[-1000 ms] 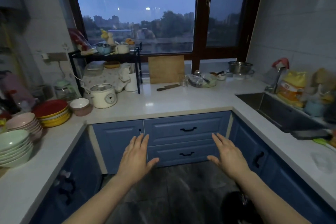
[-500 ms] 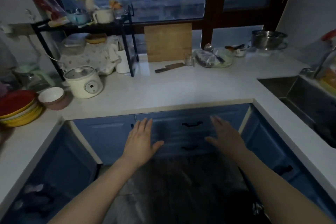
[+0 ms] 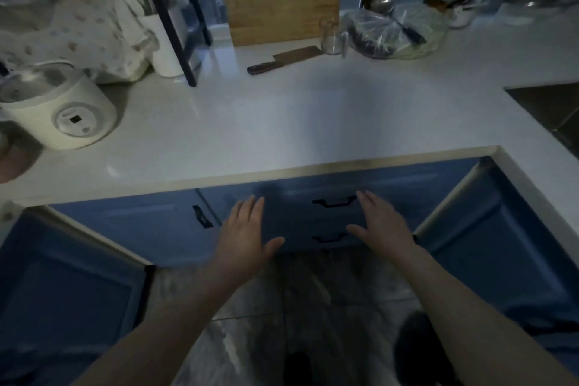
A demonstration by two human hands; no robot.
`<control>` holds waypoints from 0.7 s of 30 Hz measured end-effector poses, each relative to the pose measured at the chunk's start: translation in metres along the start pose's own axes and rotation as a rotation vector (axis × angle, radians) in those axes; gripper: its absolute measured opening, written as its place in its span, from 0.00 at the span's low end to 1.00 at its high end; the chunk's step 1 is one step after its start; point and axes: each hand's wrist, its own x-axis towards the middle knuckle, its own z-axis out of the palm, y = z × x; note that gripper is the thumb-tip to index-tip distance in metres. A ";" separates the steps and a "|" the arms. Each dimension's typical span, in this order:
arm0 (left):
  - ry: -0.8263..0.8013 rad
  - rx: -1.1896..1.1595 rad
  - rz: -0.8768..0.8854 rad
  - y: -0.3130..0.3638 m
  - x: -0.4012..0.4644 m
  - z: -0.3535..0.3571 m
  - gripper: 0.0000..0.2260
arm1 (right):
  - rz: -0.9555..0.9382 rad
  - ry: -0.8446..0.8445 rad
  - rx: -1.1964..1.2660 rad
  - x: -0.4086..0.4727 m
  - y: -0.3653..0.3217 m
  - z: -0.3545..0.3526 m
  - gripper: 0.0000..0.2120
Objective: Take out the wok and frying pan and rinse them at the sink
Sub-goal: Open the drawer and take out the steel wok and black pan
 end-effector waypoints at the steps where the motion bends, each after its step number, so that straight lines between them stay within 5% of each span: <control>1: -0.013 -0.002 -0.009 -0.002 0.009 0.007 0.38 | -0.001 -0.015 0.004 0.013 0.004 0.008 0.40; 21: -0.014 -0.075 -0.284 -0.004 0.045 0.111 0.52 | -0.133 -0.235 -0.058 0.158 0.048 0.146 0.40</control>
